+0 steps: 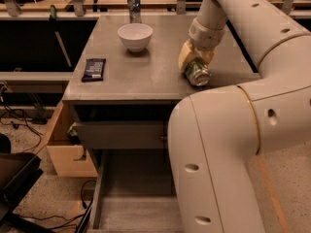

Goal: Place green can upright

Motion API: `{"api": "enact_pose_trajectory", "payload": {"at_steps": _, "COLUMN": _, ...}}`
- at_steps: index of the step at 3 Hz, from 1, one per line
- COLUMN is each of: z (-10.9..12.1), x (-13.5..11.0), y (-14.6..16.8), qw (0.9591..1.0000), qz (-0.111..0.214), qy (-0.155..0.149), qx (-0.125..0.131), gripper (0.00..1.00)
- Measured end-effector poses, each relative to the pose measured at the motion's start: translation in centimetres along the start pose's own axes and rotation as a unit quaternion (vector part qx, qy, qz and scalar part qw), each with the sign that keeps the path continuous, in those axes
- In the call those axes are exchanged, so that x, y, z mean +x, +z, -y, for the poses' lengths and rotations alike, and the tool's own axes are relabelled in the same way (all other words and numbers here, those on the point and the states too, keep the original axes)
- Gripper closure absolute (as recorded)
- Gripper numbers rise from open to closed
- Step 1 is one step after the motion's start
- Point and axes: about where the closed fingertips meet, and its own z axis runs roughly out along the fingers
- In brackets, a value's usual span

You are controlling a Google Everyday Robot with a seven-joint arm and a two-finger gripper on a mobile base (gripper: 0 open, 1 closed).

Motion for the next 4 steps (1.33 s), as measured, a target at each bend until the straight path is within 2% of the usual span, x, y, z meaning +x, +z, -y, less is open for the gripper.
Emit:
{"api": "enact_pose_trajectory", "payload": {"at_steps": 1, "z": 0.0, "x": 0.0, "y": 0.0, "qw": 1.0, "qz": 0.0, "qy": 0.0, "qx": 0.0, "gripper": 1.0}}
{"api": "enact_pose_trajectory", "payload": {"at_steps": 2, "z": 0.0, "x": 0.0, "y": 0.0, "qw": 1.0, "qz": 0.0, "qy": 0.0, "qx": 0.0, "gripper": 1.0}}
{"api": "enact_pose_trajectory", "payload": {"at_steps": 3, "z": 0.7, "x": -0.7, "y": -2.1, "qw": 0.9993, "qz": 0.034, "qy": -0.007, "qx": 0.016, "gripper": 1.0}}
{"api": "enact_pose_trajectory", "payload": {"at_steps": 4, "z": 2.1, "x": -1.1, "y": -7.0, "qw": 0.994, "qz": 0.103, "qy": -0.02, "qx": 0.028, "gripper": 1.0}}
